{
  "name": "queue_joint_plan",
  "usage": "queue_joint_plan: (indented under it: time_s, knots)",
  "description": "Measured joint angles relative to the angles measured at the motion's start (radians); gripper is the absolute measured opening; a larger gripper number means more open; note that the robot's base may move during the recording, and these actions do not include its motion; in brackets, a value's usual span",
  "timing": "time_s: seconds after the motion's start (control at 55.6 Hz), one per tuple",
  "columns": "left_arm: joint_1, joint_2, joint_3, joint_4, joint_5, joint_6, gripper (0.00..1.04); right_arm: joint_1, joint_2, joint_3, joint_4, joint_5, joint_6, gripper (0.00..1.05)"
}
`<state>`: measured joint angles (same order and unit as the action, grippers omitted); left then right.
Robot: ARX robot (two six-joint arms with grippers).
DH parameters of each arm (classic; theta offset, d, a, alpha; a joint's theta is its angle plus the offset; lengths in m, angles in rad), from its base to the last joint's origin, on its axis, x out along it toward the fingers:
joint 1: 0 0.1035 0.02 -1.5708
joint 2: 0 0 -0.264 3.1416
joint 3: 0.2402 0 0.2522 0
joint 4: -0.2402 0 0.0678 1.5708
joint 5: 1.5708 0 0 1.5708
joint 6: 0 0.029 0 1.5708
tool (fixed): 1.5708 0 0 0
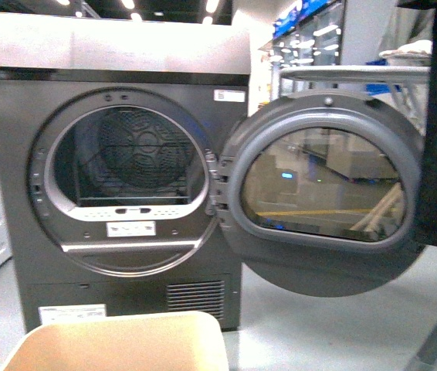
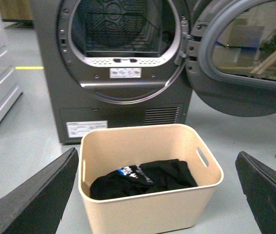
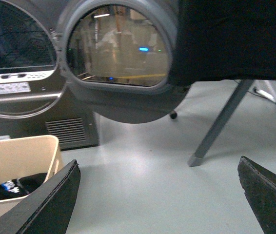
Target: Move hamper under clothes hanger
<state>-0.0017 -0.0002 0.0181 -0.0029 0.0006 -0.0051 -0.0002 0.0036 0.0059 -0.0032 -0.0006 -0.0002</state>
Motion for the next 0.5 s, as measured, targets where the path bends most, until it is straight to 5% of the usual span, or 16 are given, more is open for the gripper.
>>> queue_joint_plan:
  time_s: [0.504]
  knots:
    - [0.002,0.000,0.000,0.000,-0.001,0.000,0.98,0.000,0.000,0.000,0.000,0.000,0.000,0.97]
